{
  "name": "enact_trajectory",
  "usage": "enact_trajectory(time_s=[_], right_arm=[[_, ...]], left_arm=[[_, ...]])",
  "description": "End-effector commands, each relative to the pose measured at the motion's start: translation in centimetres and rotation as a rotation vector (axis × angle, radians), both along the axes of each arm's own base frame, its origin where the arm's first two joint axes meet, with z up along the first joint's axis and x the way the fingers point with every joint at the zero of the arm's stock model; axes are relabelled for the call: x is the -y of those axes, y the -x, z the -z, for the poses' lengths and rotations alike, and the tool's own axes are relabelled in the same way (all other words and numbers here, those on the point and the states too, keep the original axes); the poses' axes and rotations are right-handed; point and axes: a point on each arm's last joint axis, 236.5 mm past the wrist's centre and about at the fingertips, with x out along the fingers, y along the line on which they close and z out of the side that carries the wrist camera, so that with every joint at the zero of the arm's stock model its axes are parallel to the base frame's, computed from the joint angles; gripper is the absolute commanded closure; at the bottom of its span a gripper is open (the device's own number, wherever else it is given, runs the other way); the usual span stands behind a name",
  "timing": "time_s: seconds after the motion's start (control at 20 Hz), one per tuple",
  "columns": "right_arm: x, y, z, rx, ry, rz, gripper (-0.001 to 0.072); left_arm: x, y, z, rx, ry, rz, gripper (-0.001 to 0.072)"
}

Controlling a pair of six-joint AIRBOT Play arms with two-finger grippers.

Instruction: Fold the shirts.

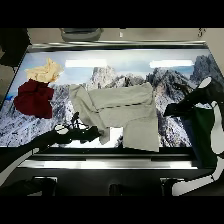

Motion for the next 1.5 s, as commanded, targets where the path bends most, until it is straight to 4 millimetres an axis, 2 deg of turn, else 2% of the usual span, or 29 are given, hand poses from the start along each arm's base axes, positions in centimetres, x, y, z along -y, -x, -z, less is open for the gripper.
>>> enact_trajectory(time_s=[0.0,0.15,0.2,0.3,0.35,0.4,0.5,0.55,0.6,0.65,0.7,0.75,0.8,0.85,0.9,0.95,1.0,1.05,1.1,1.15,1.2,1.3,1.45], right_arm=[[-3.1,-1.6,2.3,0.049,-0.083,0.047,0.0089],[-4.8,-2.1,4.1,0.031,-0.109,0.042,0.0127],[-5.5,-2.4,4.7,0.03,-0.115,0.045,0.0181],[-6.3,-3.7,5.4,0.068,-0.11,0.063,0.0315],[-6.4,-4.5,5.4,0.093,-0.102,0.088,0.0451],[-6.5,-5.1,5.2,0.11,-0.106,0.107,0.0649],[-6.6,-5.9,2.9,0.156,-0.117,0.061,0.0671],[-6.5,-6.8,0.6,0.224,-0.116,0.0,0.0671],[-6.3,-8.0,-3.1,0.327,-0.1,-0.06,0.0672],[-6.0,-9.5,-8.2,0.464,-0.068,-0.111,0.0672],[-5.5,-10.6,-14.1,0.614,-0.015,-0.137,0.0672],[-4.7,-11.1,-21.7,0.8,0.065,-0.144,0.0671],[-3.6,-10.7,-29.6,0.999,0.174,-0.136,0.0671],[-2.1,-9.2,-38.0,1.21,0.307,-0.102,0.067],[-0.7,-5.8,-46.8,1.434,0.444,-0.037,0.067],[0.1,-1.5,-53.6,1.617,0.538,0.043,0.0671],[0.5,3.6,-58.8,1.757,0.602,0.123,0.0671],[0.5,7.7,-61.7,1.835,0.624,0.181,0.0671],[0.3,11.2,-63.2,1.877,0.631,0.213,0.0671],[-0.2,13.7,-63.7,1.891,0.64,0.213,0.0671],[-0.4,15.4,-63.6,1.887,0.647,0.209,0.0671],[-0.2,17.5,-62.9,1.852,0.682,0.207,0.067],[0.2,18.2,-61.3,1.778,0.704,0.197,0.067]], left_arm=[[-0.2,-0.7,-1.4,0.077,0.0,0.029,0.068],[-0.7,-1.1,-3.0,0.146,-0.007,0.055,0.068],[-0.8,-1.4,-3.6,0.173,-0.005,0.061,0.068],[-1.4,-2.0,-4.9,0.218,-0.005,0.057,0.068],[-2.1,-2.5,-5.5,0.246,-0.016,0.051,0.0681],[-3.2,-3.0,-6.2,0.279,-0.036,0.047,0.0681],[-6.0,-4.2,-8.4,0.34,-0.07,0.045,0.0682],[-8.1,-5.1,-10.4,0.395,-0.107,0.052,0.0682],[-10.4,-6.2,-13.3,0.473,-0.159,0.056,0.0682],[-12.8,-7.5,-17.3,0.569,-0.211,0.04,0.0682],[-15.5,-8.8,-23.6,0.716,-0.27,-0.009,0.0682],[-18.1,-9.5,-30.6,0.88,-0.334,-0.075,0.0682],[-20.9,-9.1,-39.0,1.069,-0.416,-0.16,0.0682],[-23.1,-7.5,-46.5,1.234,-0.494,-0.242,0.0682],[-24.9,-4.7,-53.3,1.38,-0.571,-0.318,0.0681],[-25.9,-1.9,-58.2,1.479,-0.622,-0.38,0.0681],[-26.4,0.6,-61.5,1.537,-0.641,-0.436,0.0681],[-26.5,2.7,-63.5,1.564,-0.646,-0.473,0.0681],[-26.2,4.2,-64.2,1.567,-0.649,-0.486,0.0681],[-25.9,5.2,-64.3,1.562,-0.647,-0.488,0.0681],[-25.5,5.8,-64.1,1.558,-0.642,-0.48,0.0681],[-25.1,6.3,-63.8,1.55,-0.645,-0.466,0.068],[-25.1,6.1,-63.7,1.53,-0.605,-0.487,0.068]])
